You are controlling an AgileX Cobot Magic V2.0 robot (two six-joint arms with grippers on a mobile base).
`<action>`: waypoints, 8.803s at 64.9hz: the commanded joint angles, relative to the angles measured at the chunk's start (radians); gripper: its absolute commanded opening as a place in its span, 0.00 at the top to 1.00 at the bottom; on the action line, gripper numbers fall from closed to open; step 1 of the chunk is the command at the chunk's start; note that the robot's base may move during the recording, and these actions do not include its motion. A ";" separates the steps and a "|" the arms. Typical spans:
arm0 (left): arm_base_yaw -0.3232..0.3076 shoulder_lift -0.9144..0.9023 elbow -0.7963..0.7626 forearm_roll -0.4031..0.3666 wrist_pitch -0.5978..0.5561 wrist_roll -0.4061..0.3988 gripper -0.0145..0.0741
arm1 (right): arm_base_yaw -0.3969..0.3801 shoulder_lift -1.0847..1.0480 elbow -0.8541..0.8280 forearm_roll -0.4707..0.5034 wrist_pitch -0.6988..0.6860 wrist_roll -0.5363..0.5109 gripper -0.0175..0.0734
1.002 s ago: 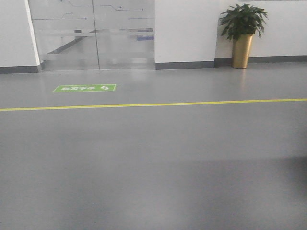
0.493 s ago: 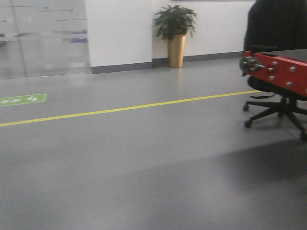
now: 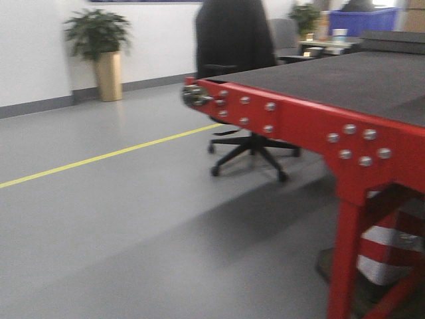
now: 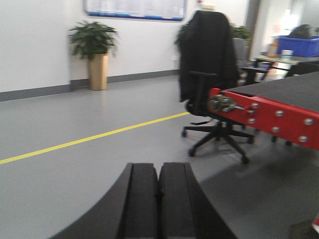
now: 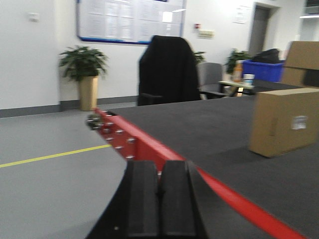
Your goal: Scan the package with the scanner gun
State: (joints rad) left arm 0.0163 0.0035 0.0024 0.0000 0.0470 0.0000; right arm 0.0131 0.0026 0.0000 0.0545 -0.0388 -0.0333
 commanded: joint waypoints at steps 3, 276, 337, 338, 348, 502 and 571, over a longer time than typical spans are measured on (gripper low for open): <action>0.000 -0.004 -0.002 -0.005 -0.012 -0.011 0.96 | 0.001 -0.003 0.000 -0.005 -0.022 0.000 0.99; 0.000 0.674 -0.774 -0.028 0.426 -0.011 0.96 | 0.001 -0.003 0.000 -0.005 -0.022 0.000 0.99; 0.002 1.275 -1.197 0.055 0.611 -0.010 0.15 | 0.001 -0.003 0.000 -0.005 -0.022 0.000 0.99; 0.002 1.277 -1.197 0.055 0.611 -0.010 0.15 | 0.001 -0.003 0.000 -0.005 -0.022 0.000 0.99; 0.004 1.319 -1.197 0.057 0.634 -0.036 0.16 | 0.001 -0.003 0.000 -0.005 -0.022 0.000 0.99; -0.213 1.499 -1.314 -0.385 0.662 -0.030 0.83 | 0.001 -0.003 0.000 -0.005 -0.022 0.000 0.99; -0.291 1.508 -1.147 -0.559 0.454 -0.037 0.83 | 0.001 0.041 -0.099 0.095 0.139 0.000 0.99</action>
State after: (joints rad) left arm -0.2504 1.5151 -1.1453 -0.5395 0.5391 -0.0346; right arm 0.0131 0.0131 -0.0830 0.1069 0.0967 -0.0333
